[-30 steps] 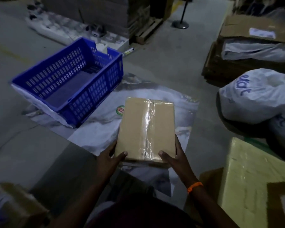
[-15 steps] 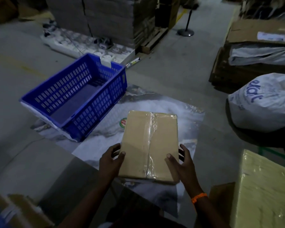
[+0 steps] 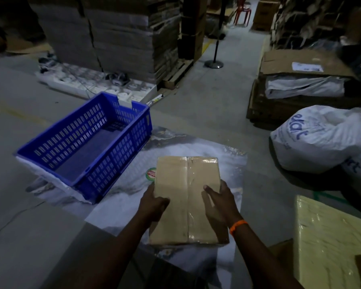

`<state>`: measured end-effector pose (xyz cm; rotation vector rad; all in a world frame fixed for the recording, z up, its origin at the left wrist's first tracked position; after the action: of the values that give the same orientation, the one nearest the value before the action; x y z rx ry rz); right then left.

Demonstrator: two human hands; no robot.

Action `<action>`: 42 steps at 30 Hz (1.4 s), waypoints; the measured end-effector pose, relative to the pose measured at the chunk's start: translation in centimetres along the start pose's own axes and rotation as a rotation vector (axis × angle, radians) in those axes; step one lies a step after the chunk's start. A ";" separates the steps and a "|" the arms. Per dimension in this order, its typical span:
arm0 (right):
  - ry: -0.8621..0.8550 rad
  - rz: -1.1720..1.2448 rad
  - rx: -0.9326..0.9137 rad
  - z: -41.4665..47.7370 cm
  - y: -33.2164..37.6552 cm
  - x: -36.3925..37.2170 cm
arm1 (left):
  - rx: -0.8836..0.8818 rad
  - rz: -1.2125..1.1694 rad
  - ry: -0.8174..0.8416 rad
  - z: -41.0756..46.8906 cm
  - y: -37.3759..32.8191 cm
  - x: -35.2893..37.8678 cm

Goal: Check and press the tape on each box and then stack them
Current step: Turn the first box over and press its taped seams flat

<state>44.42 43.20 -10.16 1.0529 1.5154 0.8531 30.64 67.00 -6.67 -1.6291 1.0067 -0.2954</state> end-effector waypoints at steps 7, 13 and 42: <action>-0.142 0.253 -0.114 -0.7 7.8 -1.7 | 0.168 -0.170 -0.060 0.7 -3.3 -3.0; -0.111 0.435 0.011 -3.1 7.3 -2.8 | 0.141 -0.310 -0.055 -0.2 -2.7 -4.4; -0.076 0.189 -0.162 -2.4 11.7 -4.3 | 0.321 -0.117 0.076 0.2 -11.3 -4.4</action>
<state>44.47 43.36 2.52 1.1075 1.2751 1.0368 33.25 70.23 4.74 -1.3938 0.8715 -0.5714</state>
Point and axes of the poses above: each hand's wrist, its own z-axis towards the middle knuckle, its own x-axis out of the palm, y = z × x, the point moved 6 cm from there along z, towards the middle knuckle, and after that the axes turned 14 degrees about -y, right-handed, at the moved point
